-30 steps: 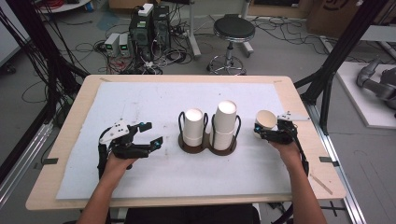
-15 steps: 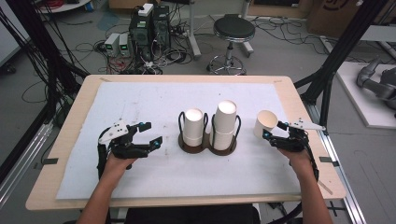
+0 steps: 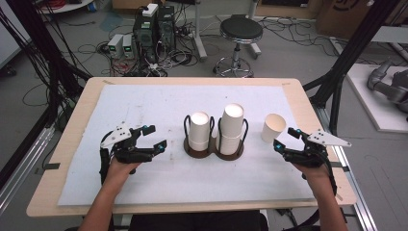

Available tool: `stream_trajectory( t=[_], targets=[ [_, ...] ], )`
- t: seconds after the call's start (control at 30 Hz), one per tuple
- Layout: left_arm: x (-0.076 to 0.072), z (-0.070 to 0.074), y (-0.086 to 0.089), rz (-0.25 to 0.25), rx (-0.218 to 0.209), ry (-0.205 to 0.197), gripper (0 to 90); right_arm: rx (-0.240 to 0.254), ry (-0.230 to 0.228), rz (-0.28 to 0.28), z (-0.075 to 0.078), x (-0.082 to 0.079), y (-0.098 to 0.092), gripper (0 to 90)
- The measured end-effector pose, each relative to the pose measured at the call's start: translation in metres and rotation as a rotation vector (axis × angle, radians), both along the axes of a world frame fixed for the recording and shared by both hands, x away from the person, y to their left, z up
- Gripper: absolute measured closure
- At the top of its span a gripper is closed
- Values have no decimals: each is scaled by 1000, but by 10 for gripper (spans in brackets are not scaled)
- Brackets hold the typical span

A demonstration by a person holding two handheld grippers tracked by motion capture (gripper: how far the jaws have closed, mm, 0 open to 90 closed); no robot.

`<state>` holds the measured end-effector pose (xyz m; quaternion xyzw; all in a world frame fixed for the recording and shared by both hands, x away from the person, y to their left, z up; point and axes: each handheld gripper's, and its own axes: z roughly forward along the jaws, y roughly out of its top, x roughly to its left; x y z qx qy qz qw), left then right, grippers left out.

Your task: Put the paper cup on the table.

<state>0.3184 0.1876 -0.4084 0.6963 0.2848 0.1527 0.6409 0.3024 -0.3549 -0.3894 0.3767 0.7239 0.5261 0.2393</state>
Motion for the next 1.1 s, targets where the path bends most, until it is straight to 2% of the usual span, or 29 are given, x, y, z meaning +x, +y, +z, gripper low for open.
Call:
stream_trajectory(
  t=[0.17,0.37,0.77,1.1],
  targets=[
    [0,0,0,3,-8,6,212,6,-38,107,7,-9,22,216],
    [2,-2,-1,9,-10,11,212,31,-42,166,5,-12,36,216],
    [-3,1,-4,2,1,-5,212,28,-51,161,4,-13,39,216],
    [-7,3,1,11,-2,-14,212,17,-51,152,3,-13,42,216]
  ],
)
